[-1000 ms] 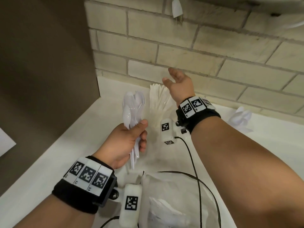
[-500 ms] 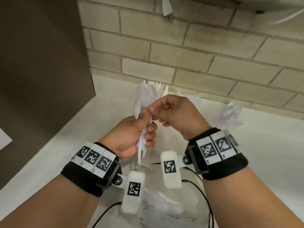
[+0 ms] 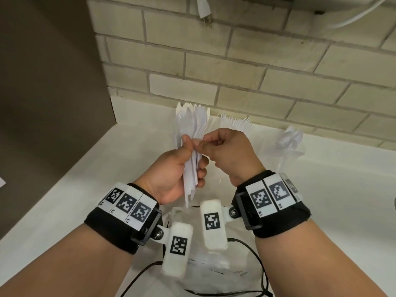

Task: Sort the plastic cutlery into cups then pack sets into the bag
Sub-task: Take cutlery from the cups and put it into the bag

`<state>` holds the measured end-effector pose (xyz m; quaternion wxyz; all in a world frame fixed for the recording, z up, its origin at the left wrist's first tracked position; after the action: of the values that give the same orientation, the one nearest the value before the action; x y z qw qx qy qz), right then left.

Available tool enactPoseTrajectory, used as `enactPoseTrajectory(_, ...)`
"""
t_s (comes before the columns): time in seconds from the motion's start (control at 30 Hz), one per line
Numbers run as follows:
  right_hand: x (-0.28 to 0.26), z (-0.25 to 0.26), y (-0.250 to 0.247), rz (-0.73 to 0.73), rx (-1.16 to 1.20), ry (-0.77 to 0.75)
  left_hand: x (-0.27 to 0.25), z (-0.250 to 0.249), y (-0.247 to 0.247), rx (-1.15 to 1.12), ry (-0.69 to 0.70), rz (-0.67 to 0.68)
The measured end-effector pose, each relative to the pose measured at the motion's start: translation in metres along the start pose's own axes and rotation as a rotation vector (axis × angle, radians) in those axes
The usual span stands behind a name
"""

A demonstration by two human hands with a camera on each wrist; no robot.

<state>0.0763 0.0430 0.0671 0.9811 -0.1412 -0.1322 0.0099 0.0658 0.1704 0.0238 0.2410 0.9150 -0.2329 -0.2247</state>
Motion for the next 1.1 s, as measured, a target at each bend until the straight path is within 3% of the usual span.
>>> enactPoseTrajectory(0.13,-0.003,0.001,0.001,0.006,-0.123,-0.102,0.000,0.000,0.004,0.051,0.030,-0.102)
enactPoseTrajectory(0.33,-0.004,0.000,0.008,0.058,-0.168,-0.091,-0.001,-0.003,0.005,0.115,0.060,-0.117)
enactPoseTrajectory(0.47,-0.008,0.000,0.011,-0.003,-0.094,-0.082,-0.003,-0.003,0.006,0.078,0.065,-0.068)
enactPoseTrajectory(0.67,-0.008,-0.005,0.010,-0.090,-0.062,-0.082,-0.005,-0.002,0.006,0.140,0.087,-0.196)
enactPoseTrajectory(0.87,-0.001,0.009,0.002,-0.261,0.190,-0.061,-0.006,-0.007,0.001,0.118,0.106,-0.328)
enactPoseTrajectory(1.1,-0.001,0.012,0.012,-0.017,0.006,-0.096,-0.006,-0.006,0.005,0.219,0.068,-0.206)
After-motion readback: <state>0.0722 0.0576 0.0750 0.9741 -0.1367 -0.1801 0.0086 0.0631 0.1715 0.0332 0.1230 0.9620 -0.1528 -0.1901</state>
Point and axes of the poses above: each hand's wrist, its own x-axis towards the middle knuckle, its own y-axis out of the palm, z = x × y, the point moved 1 cm from there along x, towards the middle knuckle, and after that the axes turned 15 degrees about -y, right-handed, at the moved point
